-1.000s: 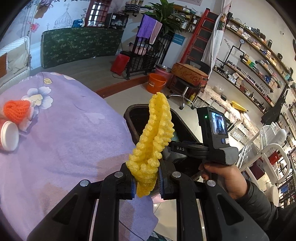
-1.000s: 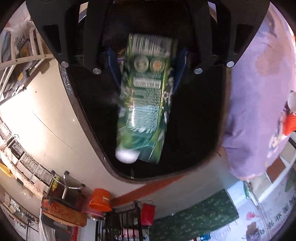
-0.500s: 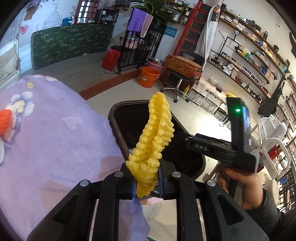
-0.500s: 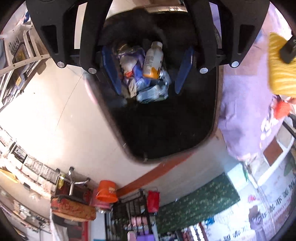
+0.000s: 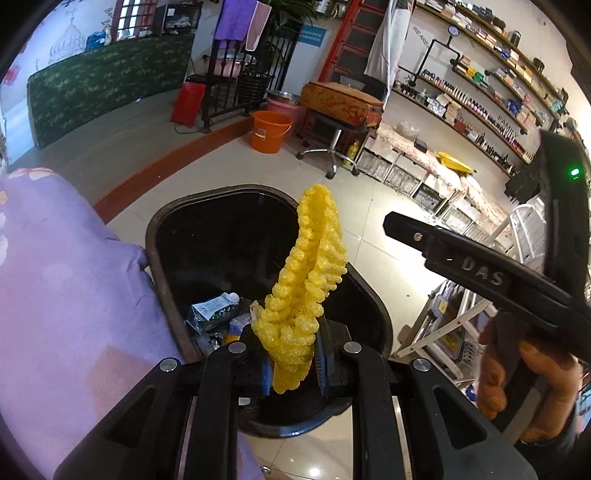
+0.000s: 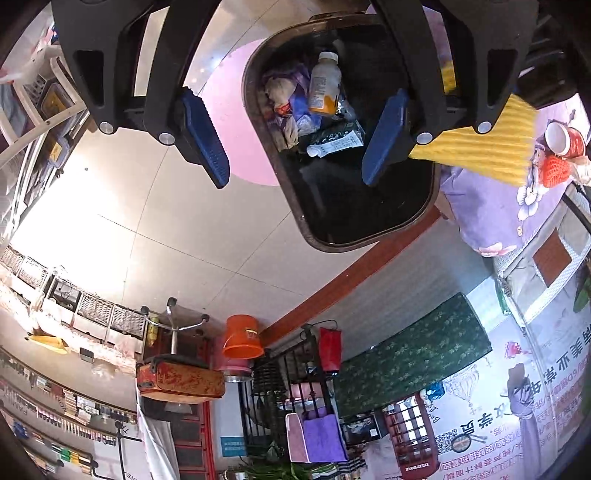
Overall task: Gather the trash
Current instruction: 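Open the left gripper to drop the yellow netting into the bin, then move both grippers back from the bin to the table, then grasp the white printed plastic bag with the right gripper while the left gripper grasps the white tissue, then carry the plastic bag and the tissue over the black bin, then open the right gripper to drop the plastic bag into the bin, then lower the tissue into the bin and open the left gripper, then move both grippers back from the bin to the table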
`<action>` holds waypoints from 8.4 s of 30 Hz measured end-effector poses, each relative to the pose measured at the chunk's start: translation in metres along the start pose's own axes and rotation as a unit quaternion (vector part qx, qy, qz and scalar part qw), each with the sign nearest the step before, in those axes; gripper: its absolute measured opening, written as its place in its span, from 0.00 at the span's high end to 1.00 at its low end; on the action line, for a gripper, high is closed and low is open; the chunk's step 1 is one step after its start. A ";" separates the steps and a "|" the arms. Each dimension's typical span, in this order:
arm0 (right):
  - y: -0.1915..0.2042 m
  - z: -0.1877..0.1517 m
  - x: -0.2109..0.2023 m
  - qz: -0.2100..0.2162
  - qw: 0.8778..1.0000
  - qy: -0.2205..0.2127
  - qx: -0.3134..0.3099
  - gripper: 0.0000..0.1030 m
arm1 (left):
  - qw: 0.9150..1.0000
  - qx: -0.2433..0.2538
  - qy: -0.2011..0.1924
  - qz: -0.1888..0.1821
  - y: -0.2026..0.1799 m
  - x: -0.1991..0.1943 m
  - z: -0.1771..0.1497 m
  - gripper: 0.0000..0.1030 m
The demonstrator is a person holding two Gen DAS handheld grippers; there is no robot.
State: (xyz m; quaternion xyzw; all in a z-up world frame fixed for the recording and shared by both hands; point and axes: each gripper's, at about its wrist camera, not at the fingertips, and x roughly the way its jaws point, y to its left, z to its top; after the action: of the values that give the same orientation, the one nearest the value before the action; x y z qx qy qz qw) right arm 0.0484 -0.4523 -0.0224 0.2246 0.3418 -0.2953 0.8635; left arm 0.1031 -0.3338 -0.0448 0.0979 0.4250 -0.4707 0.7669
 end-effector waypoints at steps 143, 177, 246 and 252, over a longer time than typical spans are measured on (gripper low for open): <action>0.329 -0.079 -0.090 0.350 0.883 -0.056 -0.307 0.84 | 0.895 -0.294 -0.233 0.242 0.202 -0.278 -0.159 0.93; 0.088 -0.031 0.002 0.087 0.989 0.004 -0.121 0.84 | 0.966 -0.122 -0.197 0.116 0.100 -0.180 -0.073 0.93; -0.012 -0.009 -0.004 0.006 1.000 -0.021 -0.006 0.25 | 0.999 0.016 -0.021 0.025 0.004 -0.020 -0.028 0.06; -0.004 -0.011 0.003 0.018 1.000 -0.005 -0.013 0.25 | 0.997 0.015 -0.065 0.049 0.007 -0.050 -0.033 0.06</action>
State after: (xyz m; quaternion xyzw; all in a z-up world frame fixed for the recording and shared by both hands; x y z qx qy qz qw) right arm 0.0425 -0.4500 -0.0327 0.2175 0.3370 -0.2762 0.8734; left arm 0.0804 -0.2795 -0.0297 0.0994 0.3619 -0.4438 0.8138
